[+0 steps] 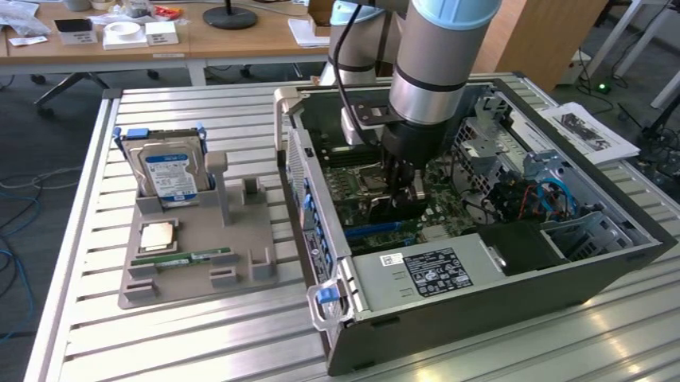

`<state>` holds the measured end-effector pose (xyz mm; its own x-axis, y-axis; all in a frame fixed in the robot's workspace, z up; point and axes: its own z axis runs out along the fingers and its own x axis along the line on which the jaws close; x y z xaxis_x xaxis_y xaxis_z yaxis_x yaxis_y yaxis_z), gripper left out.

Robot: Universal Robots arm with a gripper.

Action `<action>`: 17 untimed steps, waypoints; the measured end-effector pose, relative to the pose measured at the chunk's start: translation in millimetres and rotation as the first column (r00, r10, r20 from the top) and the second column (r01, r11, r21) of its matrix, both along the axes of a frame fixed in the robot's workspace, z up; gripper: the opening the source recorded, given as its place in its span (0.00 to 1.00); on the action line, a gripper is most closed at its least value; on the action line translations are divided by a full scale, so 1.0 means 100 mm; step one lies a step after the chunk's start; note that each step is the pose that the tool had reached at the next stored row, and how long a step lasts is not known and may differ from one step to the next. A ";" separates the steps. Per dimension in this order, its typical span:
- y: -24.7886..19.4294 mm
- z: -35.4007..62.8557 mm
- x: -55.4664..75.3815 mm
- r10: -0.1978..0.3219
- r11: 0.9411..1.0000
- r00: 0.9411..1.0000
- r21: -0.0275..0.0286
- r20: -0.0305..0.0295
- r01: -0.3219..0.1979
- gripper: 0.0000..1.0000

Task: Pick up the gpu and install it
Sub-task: 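Insert the gpu into the slot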

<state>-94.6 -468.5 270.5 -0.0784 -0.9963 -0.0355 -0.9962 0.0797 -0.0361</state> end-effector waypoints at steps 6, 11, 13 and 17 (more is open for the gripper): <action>0.000 0.000 0.00 0.000 1.000 1.000 0.000 -0.003 0.000 0.27; 0.000 -0.013 0.00 0.000 1.000 1.000 0.000 -0.003 0.000 0.27; 0.000 -0.027 0.00 0.000 1.000 1.000 0.000 -0.003 0.000 0.27; 0.000 -0.058 0.00 0.000 1.000 1.000 0.000 -0.003 0.000 0.27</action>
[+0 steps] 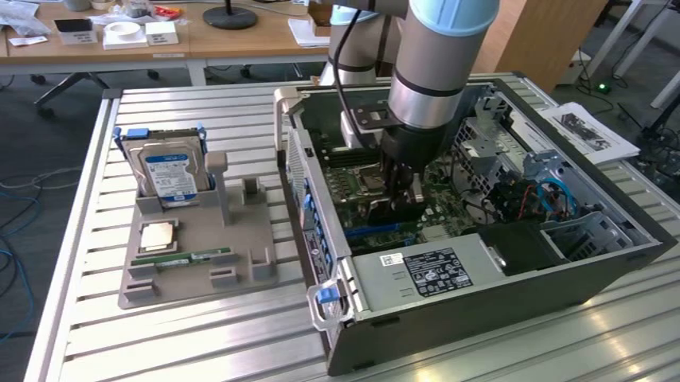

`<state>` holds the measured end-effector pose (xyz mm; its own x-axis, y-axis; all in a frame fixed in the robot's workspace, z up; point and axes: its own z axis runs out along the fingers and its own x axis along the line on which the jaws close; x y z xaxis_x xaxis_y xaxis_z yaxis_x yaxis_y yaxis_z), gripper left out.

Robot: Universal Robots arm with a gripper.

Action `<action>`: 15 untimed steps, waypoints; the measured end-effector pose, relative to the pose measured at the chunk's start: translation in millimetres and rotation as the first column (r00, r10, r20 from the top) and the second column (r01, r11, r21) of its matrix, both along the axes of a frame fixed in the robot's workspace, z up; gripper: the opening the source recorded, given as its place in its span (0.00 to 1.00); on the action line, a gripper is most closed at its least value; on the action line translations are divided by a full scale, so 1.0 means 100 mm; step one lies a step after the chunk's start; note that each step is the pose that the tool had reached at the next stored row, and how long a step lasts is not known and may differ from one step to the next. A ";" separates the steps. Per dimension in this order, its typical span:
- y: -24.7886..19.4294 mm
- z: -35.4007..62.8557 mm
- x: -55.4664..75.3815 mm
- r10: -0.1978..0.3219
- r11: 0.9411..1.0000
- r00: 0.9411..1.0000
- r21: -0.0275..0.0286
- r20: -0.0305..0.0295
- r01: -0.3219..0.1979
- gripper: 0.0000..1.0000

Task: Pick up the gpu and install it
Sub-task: 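Insert the gpu into the slot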

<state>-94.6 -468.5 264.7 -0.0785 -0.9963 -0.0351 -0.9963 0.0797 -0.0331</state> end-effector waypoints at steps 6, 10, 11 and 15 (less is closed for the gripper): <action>0.001 -0.020 0.00 0.000 1.000 1.000 0.000 0.000 0.000 0.27; 0.002 -0.042 0.00 0.000 1.000 1.000 0.000 0.000 0.000 0.27; 0.002 -0.045 0.00 0.000 1.000 1.000 0.000 0.000 0.000 0.27; 0.002 -0.050 0.00 0.000 1.000 1.000 0.000 0.000 0.000 0.27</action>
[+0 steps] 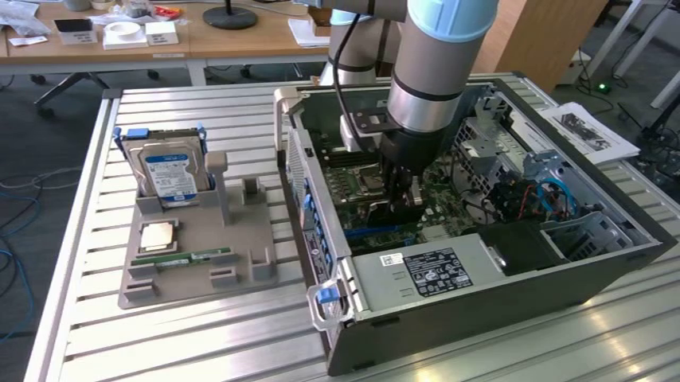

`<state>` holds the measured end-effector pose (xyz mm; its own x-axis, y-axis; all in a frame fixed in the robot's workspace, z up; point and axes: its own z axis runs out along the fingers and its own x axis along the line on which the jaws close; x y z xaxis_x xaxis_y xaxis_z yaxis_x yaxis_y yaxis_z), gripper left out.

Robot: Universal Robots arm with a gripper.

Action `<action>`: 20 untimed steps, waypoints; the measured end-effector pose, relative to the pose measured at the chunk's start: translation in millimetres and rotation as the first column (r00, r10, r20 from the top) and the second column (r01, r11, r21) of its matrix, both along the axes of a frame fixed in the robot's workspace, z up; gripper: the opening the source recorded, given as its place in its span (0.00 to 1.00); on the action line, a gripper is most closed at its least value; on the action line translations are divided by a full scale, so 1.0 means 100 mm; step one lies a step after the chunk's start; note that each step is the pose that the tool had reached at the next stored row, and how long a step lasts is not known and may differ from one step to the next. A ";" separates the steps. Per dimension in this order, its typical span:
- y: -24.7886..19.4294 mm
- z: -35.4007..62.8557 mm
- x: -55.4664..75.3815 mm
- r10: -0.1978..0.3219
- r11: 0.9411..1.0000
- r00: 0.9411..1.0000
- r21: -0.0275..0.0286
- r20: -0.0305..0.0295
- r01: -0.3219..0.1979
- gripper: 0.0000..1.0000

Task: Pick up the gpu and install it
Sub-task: 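Insert the gpu into the slot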

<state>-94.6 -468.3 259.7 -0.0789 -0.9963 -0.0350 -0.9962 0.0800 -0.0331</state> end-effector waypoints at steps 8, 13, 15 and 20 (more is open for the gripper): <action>0.000 -0.009 0.00 0.000 1.000 1.000 0.000 0.000 0.000 0.27; 0.000 -0.016 0.00 0.000 1.000 1.000 0.001 0.000 0.000 0.27; 0.000 -0.016 0.00 0.000 1.000 1.000 0.000 0.000 0.000 0.27; 0.000 -0.016 0.00 0.000 1.000 1.000 0.000 0.000 0.000 0.27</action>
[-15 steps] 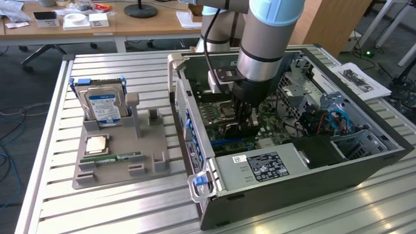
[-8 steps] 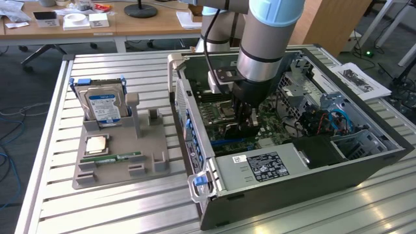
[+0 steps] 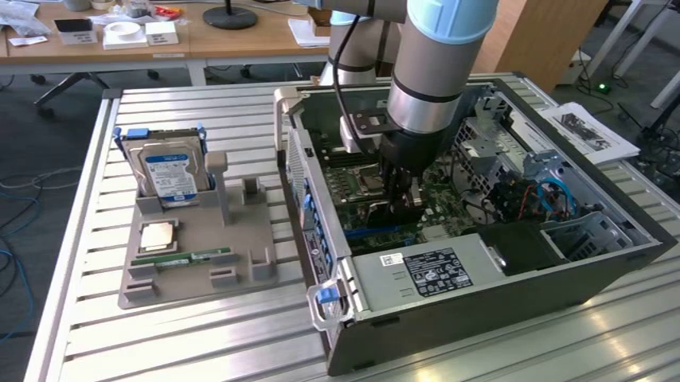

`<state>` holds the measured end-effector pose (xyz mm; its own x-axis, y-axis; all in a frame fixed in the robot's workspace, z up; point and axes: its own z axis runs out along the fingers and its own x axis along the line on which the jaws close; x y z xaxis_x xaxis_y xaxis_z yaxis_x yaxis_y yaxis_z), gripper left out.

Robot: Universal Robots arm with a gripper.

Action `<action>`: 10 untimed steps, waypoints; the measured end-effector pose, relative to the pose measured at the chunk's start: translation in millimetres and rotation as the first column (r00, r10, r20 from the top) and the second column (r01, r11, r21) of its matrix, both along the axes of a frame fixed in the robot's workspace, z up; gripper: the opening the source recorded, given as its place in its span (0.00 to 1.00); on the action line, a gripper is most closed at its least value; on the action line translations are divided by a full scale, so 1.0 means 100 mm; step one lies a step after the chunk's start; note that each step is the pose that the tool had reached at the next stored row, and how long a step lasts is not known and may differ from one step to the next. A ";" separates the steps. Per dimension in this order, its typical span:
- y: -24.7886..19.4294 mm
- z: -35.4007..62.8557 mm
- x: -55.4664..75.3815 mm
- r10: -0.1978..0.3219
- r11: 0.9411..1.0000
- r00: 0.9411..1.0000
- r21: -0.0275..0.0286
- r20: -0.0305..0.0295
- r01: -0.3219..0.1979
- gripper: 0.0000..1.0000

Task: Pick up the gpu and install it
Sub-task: 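Insert the gpu into the slot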

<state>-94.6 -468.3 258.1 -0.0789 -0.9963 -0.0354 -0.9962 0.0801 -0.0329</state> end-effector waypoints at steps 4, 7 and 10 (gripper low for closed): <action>0.000 0.000 0.01 0.000 1.000 1.000 0.000 -0.003 0.000 0.27; 0.000 0.000 0.01 0.000 1.000 1.000 0.000 -0.004 0.000 0.27; 0.000 0.002 0.01 0.000 1.000 1.000 0.000 -0.004 0.000 0.27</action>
<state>-93.9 -468.3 258.4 -0.0791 -0.9963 -0.0351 -0.9964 0.0801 -0.0284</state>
